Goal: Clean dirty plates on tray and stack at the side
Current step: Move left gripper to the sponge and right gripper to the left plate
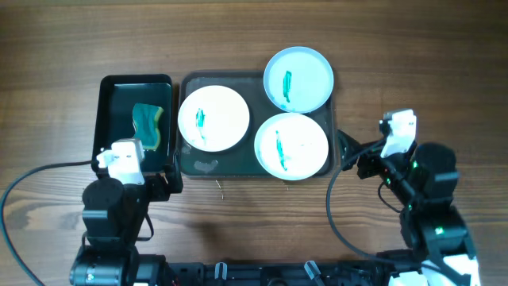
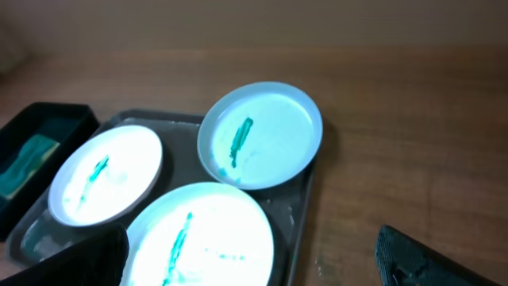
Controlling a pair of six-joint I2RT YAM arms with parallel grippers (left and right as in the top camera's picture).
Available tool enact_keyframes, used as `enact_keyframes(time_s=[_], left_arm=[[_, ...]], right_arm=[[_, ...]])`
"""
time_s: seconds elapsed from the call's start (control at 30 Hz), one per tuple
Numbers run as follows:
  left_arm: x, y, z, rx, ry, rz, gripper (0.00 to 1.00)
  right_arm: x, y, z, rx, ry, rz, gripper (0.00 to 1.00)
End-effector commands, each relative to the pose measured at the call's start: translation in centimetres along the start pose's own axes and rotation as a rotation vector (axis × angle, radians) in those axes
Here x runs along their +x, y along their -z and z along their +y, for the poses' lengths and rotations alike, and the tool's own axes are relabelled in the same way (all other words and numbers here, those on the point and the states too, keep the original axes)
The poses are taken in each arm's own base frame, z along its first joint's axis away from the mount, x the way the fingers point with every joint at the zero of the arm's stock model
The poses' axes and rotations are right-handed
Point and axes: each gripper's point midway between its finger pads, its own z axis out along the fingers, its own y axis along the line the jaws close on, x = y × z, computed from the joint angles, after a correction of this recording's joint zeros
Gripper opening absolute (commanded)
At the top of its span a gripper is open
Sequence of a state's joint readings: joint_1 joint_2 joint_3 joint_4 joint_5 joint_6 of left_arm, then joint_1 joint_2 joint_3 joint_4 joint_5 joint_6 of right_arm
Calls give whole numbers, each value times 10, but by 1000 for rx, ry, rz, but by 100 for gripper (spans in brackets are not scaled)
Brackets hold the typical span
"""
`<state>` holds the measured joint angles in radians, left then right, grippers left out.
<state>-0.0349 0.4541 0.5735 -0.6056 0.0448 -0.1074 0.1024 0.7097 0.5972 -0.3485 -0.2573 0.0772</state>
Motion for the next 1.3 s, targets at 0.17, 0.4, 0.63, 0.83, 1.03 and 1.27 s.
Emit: enact_keyframes(time_s=[0.17, 0.4, 0.63, 0.83, 1.03, 1.27], left_arm=[[-57, 10, -36, 114, 26, 162, 100], [-46, -20, -74, 316, 95, 419, 100], [-20, -56, -63, 247, 141, 552, 100], [-29, -75, -27, -14, 226, 569, 100], [-74, -57, 13, -286, 181, 541, 100], [-78, -55, 43, -378, 278, 513, 100]], right_arm=[[-51, 12, 32, -139, 4, 71, 100], [-39, 16, 37, -159, -51, 223, 100], [-18, -4, 44, -203, -224, 353, 100], [-2, -43, 69, -174, -188, 580, 100], [-3, -121, 127, -188, -177, 660, 78], [62, -186, 153, -163, -137, 747, 50]])
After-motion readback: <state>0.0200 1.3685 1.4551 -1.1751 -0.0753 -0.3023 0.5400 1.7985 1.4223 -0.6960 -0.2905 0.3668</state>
